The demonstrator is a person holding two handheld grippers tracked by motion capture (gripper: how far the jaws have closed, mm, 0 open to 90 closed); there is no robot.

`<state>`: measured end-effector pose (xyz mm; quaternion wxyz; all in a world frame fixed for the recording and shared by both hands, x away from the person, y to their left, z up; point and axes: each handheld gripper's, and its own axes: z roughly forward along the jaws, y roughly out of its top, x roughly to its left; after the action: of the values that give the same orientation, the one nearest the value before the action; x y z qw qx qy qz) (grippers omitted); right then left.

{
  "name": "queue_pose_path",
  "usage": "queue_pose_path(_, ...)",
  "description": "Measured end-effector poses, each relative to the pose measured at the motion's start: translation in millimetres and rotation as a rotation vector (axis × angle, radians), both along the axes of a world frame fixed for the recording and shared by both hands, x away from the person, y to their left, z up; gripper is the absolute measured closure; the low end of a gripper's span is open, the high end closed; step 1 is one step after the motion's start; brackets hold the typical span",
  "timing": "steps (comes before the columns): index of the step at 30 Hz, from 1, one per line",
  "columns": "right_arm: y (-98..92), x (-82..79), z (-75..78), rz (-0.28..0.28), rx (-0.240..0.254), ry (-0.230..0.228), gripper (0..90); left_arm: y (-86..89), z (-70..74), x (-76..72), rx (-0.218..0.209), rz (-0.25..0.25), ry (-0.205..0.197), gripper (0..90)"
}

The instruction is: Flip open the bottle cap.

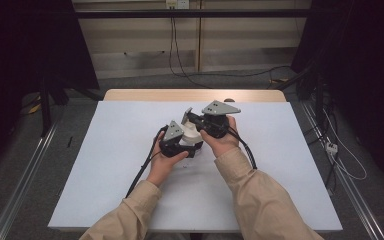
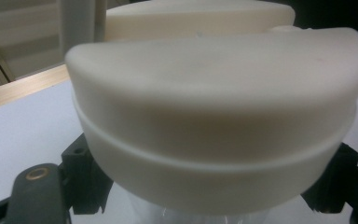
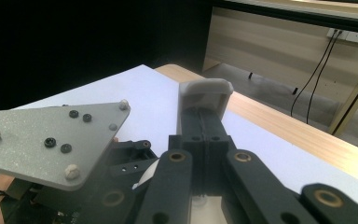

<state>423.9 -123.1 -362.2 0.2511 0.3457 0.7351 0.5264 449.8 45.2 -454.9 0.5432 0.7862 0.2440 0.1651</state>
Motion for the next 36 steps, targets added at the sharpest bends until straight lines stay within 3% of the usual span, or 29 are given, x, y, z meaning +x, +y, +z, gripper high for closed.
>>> queue_pose_path(36,10.9,13.3,3.2,0.010,-0.021,-0.012,90.0,0.5,-0.6,1.1,-0.009,0.001,0.005,18.6)
